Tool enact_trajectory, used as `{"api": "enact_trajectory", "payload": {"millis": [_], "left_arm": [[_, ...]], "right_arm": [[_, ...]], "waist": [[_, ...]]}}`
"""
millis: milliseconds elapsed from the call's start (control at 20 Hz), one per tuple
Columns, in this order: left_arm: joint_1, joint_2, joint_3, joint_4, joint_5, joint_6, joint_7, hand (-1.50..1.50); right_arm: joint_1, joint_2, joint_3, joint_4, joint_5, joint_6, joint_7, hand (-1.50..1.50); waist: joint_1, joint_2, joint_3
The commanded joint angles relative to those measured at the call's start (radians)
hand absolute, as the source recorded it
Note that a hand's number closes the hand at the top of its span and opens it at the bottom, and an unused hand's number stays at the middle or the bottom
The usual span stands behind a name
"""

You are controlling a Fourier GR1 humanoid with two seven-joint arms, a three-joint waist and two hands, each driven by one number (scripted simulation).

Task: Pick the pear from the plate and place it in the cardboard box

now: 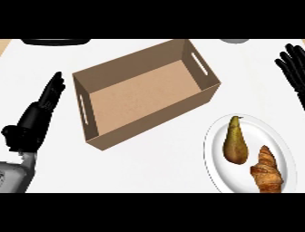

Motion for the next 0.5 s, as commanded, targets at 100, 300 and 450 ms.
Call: {"api": "enact_trajectory", "payload": {"millis": [100,300,450], "left_arm": [[0.028,0.063,0.065,0.072,-0.096,0.071,0.056,0.0],[0.075,0.113,0.096,0.112,-0.09,0.069,0.077,0.0],[0.092,0.131,0.123,0.141,-0.098,0.093,0.115,0.0]], "right_arm": [[0.035,0.053,0.042,0.062,0.083,-0.024,-0.005,-1.5],[0.033,-0.246,0.098,-0.048,0.393,0.026,-0.024,-1.5],[0.173,-0.227,0.183,0.02,0.603,-0.092,-0.083,-1.5]], "waist": [[0.009,-0.002,0.003],[0.035,-0.022,-0.038],[0.0,-0.002,0.004]]}}
